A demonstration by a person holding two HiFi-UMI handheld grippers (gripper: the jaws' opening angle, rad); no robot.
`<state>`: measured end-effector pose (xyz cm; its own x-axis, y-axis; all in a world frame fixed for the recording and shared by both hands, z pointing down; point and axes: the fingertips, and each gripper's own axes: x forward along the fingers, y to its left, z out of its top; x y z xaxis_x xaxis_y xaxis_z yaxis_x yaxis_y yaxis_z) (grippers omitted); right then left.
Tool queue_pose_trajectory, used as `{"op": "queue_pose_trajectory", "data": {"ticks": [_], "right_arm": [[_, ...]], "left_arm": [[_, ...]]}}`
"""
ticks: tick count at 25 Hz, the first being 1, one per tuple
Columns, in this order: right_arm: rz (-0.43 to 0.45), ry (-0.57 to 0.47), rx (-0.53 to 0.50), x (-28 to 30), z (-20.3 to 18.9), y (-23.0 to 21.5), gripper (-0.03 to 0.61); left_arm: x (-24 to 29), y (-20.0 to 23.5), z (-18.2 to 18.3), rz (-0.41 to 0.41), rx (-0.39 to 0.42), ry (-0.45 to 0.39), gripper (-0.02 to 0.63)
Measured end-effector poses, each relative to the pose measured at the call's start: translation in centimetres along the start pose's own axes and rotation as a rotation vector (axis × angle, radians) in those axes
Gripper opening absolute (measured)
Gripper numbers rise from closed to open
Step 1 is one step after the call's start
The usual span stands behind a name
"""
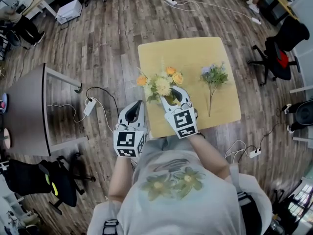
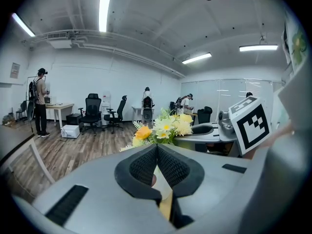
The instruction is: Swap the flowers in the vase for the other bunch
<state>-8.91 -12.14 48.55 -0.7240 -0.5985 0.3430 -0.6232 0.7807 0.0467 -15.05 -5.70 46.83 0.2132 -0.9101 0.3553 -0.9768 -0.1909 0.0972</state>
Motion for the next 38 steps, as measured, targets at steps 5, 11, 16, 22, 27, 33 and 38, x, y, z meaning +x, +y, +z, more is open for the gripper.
{"op": "queue_pose_trajectory", "data": {"ticks": [5,11,16,22,27,33,38], "right_arm": [[0.024,-0.018,0.01,0.0,0.1,0.5,0.08],[0.033,-0.043,-0.014,-0.5,0.9,0.8,0.067],[0.042,-0.059,-0.024,-1.5,1.9,0.6,0.067],[0.053,-0.095,-0.037,-2.5,4.3,0.1,0.067],[0.065,-0.123,-0.025,-3.5,6.5,0.3,0.067],[0.067,-0.137,-0.052,-5.2,8.4,0.4,0.067],[0.066,-0.195,-0.042,-7.0,11.4,0.2,0.067]], "left_arm": [[-0.1,0.7,-0.4,0.007,-0.001,0.005,0.017],[-0.1,0.8,-0.3,0.01,0.005,0.0,0.017],[-0.4,0.6,0.0,0.018,0.007,-0.009,0.017],[-0.6,0.7,0.6,0.027,0.006,-0.021,0.017],[-1.0,0.5,0.8,0.021,0.01,-0.03,0.017],[-1.3,0.1,1.0,0.013,0.019,-0.031,0.017],[-1.5,-0.1,1.0,0.005,0.022,-0.033,0.017]]}}
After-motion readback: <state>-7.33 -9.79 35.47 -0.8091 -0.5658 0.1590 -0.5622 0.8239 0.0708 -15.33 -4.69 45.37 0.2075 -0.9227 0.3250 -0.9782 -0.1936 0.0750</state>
